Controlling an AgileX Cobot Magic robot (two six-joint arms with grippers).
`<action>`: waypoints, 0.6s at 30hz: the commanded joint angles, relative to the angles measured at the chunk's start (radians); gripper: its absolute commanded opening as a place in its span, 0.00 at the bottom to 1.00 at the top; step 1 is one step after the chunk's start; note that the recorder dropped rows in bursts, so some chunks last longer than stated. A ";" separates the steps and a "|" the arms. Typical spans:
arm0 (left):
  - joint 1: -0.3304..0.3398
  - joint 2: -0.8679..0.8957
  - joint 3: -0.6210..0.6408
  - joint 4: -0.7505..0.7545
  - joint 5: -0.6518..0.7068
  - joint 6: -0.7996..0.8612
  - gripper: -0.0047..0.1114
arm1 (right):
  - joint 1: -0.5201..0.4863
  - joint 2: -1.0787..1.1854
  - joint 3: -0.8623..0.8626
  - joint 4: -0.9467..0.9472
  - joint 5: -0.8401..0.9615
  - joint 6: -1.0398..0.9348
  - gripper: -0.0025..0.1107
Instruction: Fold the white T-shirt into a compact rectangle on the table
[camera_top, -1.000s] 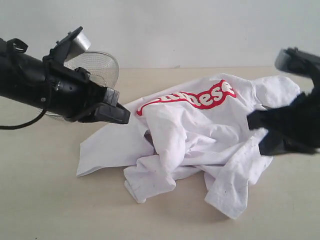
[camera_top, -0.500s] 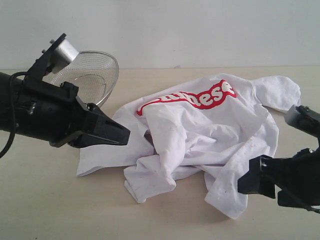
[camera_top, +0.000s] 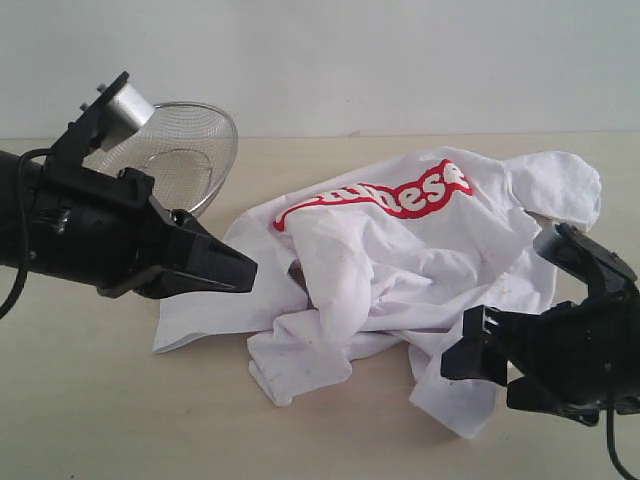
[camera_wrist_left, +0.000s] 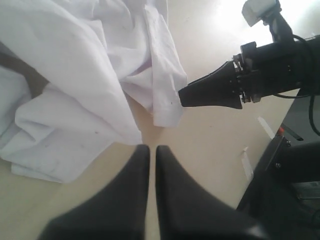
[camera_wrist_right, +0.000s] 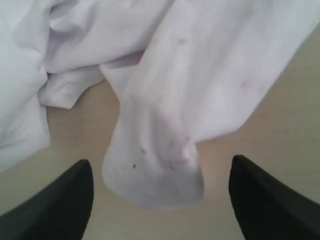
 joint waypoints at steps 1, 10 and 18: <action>-0.007 -0.004 0.003 -0.014 -0.018 0.009 0.08 | -0.002 0.065 -0.018 0.090 0.004 -0.128 0.61; -0.007 -0.004 0.003 -0.014 -0.017 0.015 0.08 | -0.002 0.116 -0.057 0.074 0.049 -0.193 0.05; -0.007 -0.004 0.003 -0.005 -0.017 0.014 0.08 | -0.002 0.029 -0.057 -0.143 0.098 -0.025 0.02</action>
